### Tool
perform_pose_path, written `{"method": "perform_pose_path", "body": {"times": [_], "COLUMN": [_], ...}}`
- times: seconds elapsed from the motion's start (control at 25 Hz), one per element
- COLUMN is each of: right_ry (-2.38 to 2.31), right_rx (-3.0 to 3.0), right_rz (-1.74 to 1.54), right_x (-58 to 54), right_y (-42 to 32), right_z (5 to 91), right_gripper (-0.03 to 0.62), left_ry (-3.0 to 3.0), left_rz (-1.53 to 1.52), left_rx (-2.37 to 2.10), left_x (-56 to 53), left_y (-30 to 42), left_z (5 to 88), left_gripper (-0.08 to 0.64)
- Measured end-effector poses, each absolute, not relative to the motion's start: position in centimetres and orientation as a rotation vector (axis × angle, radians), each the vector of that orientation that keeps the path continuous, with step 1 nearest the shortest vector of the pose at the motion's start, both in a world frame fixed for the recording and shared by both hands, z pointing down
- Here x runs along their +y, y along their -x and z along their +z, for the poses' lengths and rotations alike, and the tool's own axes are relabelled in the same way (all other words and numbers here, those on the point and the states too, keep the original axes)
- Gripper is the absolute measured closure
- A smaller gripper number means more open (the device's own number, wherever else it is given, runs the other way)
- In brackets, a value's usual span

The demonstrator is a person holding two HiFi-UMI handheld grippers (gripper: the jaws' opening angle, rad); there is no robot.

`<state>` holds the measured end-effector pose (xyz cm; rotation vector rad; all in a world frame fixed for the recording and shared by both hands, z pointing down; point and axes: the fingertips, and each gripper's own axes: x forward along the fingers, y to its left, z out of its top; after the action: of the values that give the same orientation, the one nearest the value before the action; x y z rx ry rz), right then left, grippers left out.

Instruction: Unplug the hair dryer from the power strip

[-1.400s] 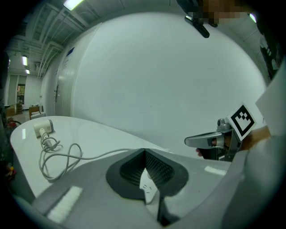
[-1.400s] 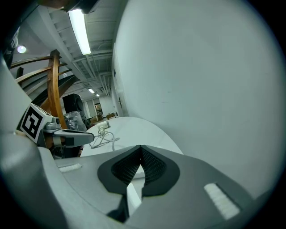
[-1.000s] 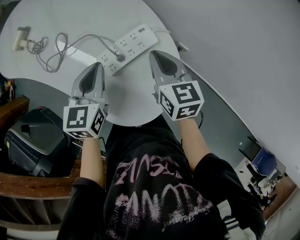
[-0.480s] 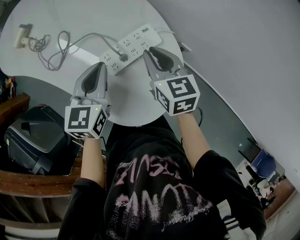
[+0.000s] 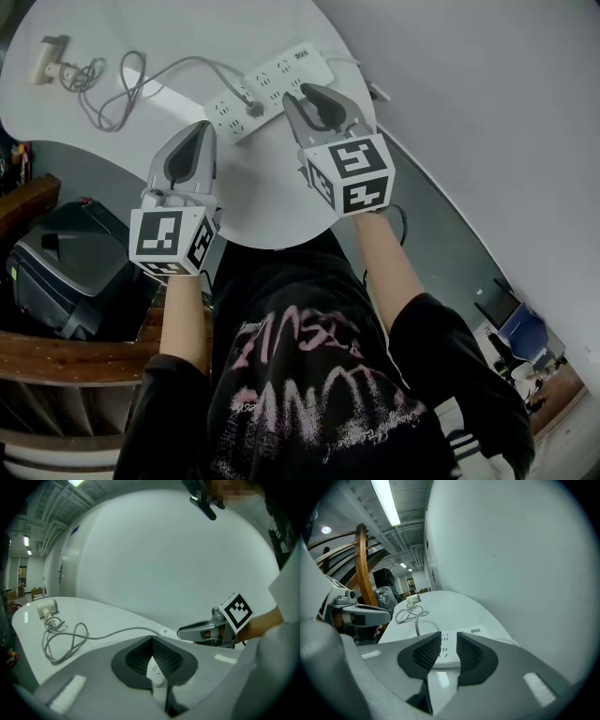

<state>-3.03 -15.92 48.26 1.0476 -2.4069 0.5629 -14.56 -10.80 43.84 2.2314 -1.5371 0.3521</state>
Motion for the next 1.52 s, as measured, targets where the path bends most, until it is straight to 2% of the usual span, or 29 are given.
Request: {"method": "perform_pose_path", "body": {"times": [1.52], "right_ry": [-0.992], "right_rx": [-2.316], "right_rz": [0.575], "right_x": [-16.9], "right_y": [3.6], "right_z": [52.3], "right_gripper": [0.469], "left_ry": [-2.221], "left_rz": [0.406], "left_rx": [-1.535], "left_x": [-10.6], "left_y": [14.7], "left_z": [44.8], "left_gripper": [0.558]}}
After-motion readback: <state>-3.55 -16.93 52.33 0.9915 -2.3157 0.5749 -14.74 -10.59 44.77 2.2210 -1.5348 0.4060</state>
